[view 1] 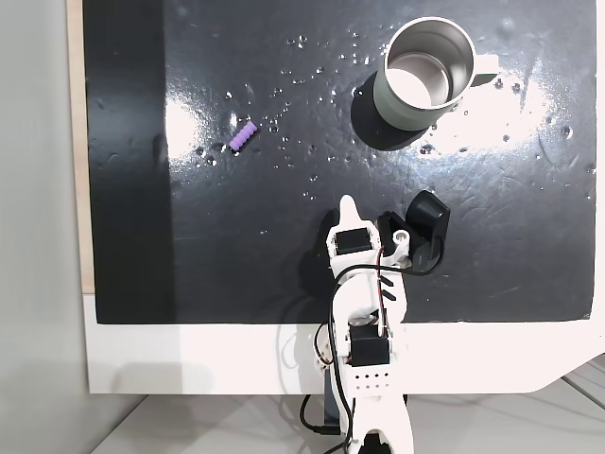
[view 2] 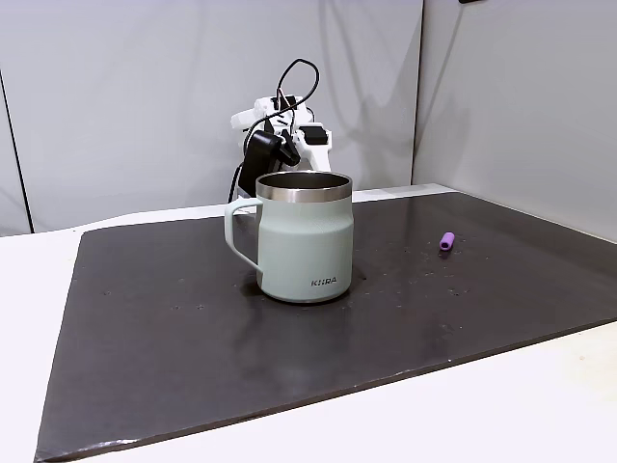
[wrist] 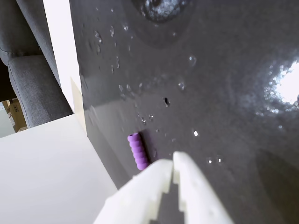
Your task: Grasp a pengrip and put it in the cup.
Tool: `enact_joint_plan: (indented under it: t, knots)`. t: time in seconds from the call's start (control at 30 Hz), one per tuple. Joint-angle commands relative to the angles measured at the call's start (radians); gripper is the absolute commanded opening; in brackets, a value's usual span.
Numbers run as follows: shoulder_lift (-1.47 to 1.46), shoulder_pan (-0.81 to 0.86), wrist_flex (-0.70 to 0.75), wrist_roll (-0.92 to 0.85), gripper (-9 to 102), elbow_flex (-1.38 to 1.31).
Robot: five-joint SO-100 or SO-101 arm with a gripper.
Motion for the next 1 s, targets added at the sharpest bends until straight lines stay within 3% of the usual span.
enact_joint_plan:
  t: [0.0, 0.27, 0.7, 0.97]
  knots:
    - [0.012, -0.021, -0.02, -0.012, 0, -0.095]
    - [-0.262, -0.127, 0.037, -0.012, 0, -0.408]
    - [-0.997, -0.104, -0.146, 0.064, 0, -0.871]
    - [-1.385, -0.12, -0.14, 0.193, 0, -1.18]
